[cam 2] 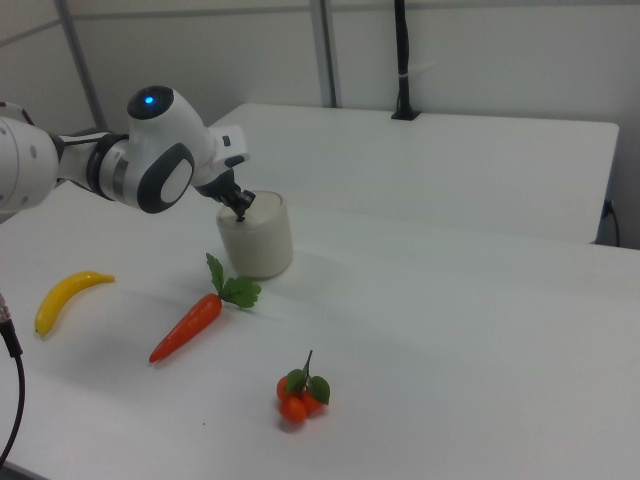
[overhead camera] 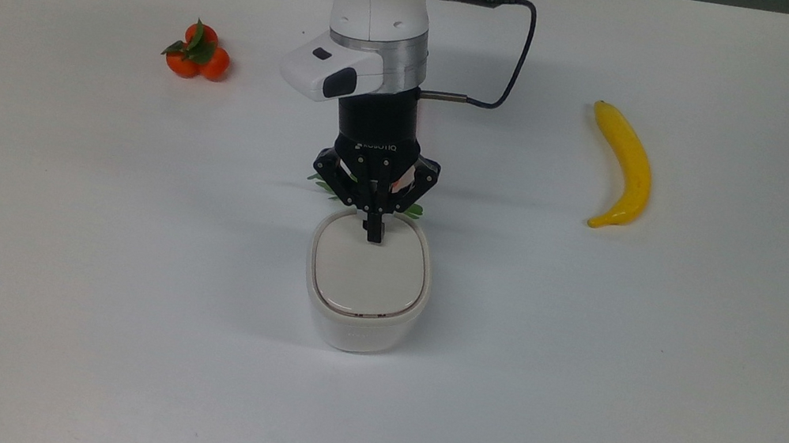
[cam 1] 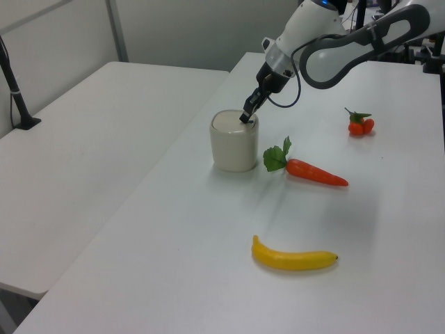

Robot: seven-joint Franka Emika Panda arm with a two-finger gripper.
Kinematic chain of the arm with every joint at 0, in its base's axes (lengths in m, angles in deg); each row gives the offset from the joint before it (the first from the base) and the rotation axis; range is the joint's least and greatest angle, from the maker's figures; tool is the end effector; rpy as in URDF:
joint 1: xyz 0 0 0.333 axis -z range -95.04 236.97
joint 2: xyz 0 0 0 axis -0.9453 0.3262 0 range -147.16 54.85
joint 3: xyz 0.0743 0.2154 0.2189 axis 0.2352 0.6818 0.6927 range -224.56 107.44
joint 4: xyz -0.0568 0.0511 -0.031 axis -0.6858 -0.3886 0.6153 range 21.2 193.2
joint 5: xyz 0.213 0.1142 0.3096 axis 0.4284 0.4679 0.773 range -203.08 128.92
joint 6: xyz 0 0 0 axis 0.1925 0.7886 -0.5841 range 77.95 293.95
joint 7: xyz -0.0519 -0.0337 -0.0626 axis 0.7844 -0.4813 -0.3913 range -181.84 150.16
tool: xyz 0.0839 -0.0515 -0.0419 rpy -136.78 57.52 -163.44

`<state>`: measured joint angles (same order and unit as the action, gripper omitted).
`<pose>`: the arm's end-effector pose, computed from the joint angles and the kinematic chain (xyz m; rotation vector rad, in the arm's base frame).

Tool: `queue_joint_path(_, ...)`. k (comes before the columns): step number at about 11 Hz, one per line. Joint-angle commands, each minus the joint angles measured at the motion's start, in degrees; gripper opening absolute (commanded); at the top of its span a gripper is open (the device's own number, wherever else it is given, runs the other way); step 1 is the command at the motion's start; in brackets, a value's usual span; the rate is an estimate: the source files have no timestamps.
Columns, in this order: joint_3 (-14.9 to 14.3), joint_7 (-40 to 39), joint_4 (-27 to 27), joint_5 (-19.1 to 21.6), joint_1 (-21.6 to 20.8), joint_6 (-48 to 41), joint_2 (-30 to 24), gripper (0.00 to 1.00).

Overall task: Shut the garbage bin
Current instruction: 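Push the open lid down onto the bin rim with the gripper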

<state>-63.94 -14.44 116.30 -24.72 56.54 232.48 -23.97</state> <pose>0.6888 0.1111 0.4227 -2.8647 0.0210 -0.8117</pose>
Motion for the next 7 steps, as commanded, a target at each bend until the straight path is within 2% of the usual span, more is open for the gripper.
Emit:
queue_joint_path(1,-0.08,-0.61,1.28,-1.2,-0.25,-1.04,0.22,0.0)
queue_joint_path(5,-0.08,-0.17,1.1,-1.37,-0.52,-1.3,-1.43,0.0)
queue_joint_path(7,-0.08,0.01,0.67,-1.37,0.01,-6.27,-4.15,0.0)
